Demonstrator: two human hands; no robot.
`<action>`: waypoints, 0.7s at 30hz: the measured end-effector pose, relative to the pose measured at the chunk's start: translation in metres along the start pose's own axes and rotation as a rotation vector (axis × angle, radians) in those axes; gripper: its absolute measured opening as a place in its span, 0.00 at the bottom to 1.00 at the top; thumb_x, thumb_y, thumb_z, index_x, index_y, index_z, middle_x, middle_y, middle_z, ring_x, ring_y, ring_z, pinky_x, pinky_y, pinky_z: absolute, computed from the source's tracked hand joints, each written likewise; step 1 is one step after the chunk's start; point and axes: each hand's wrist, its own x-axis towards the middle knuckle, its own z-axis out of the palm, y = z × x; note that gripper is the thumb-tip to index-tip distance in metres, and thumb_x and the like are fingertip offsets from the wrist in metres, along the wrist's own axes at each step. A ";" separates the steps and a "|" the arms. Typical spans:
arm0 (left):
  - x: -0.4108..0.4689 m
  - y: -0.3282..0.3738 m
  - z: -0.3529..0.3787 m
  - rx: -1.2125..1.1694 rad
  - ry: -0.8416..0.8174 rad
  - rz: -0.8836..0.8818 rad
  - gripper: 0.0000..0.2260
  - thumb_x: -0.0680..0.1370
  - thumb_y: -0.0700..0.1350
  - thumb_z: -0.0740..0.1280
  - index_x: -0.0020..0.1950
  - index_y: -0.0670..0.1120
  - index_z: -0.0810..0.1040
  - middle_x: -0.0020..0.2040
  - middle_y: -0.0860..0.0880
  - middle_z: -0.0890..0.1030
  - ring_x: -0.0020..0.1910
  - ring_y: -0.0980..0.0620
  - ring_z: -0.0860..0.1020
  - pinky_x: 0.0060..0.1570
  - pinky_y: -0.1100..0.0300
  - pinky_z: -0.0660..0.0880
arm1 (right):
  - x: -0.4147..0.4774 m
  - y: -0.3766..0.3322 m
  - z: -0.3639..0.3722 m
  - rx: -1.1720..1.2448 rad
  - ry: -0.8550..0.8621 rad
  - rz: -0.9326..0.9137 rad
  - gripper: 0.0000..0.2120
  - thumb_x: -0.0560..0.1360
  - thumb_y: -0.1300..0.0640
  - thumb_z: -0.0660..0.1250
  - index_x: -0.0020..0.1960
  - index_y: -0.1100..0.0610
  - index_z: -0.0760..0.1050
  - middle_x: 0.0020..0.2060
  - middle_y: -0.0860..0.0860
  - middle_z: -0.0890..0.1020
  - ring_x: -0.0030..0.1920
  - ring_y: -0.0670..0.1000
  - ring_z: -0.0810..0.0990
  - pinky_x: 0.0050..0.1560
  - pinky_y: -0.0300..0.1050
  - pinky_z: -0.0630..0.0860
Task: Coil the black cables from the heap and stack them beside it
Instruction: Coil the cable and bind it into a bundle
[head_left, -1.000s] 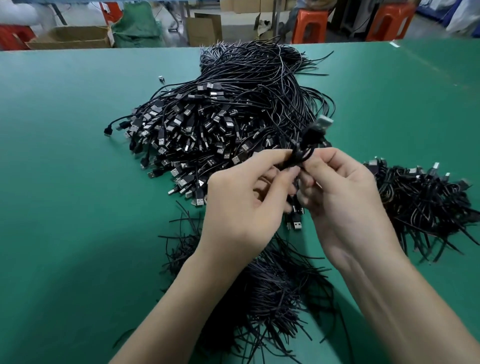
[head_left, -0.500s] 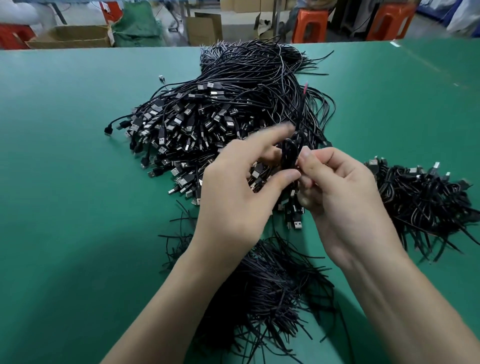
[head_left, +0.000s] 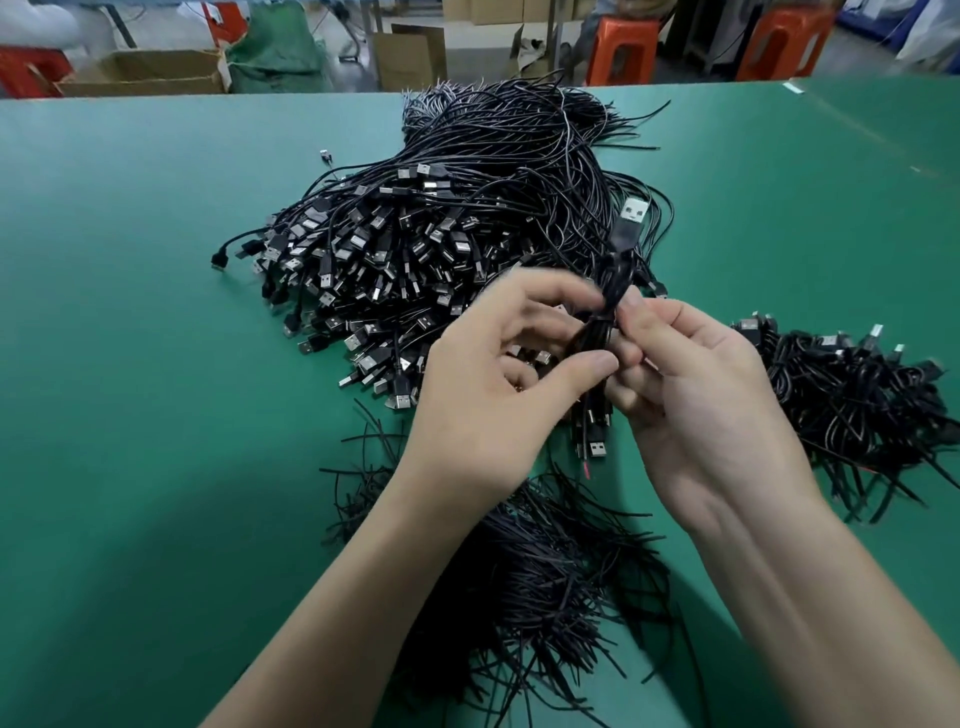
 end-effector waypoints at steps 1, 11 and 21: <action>0.000 -0.002 0.001 -0.007 0.022 0.002 0.21 0.76 0.37 0.76 0.64 0.56 0.78 0.45 0.57 0.84 0.39 0.60 0.78 0.39 0.62 0.73 | 0.000 -0.001 0.001 0.046 -0.016 0.025 0.09 0.80 0.58 0.68 0.41 0.56 0.74 0.25 0.46 0.72 0.22 0.41 0.64 0.24 0.32 0.65; 0.003 -0.002 -0.014 0.432 0.100 0.273 0.13 0.78 0.36 0.74 0.56 0.53 0.86 0.46 0.51 0.75 0.49 0.50 0.75 0.52 0.61 0.72 | 0.000 -0.001 0.000 0.076 -0.085 0.119 0.09 0.80 0.67 0.63 0.44 0.59 0.78 0.26 0.46 0.74 0.23 0.42 0.65 0.21 0.33 0.62; 0.005 0.005 -0.016 0.120 -0.004 0.053 0.03 0.79 0.46 0.74 0.49 0.54 0.86 0.42 0.54 0.86 0.34 0.38 0.78 0.32 0.41 0.74 | -0.004 0.002 0.002 -0.090 -0.048 0.021 0.07 0.77 0.56 0.71 0.40 0.54 0.78 0.28 0.48 0.74 0.26 0.43 0.69 0.25 0.33 0.67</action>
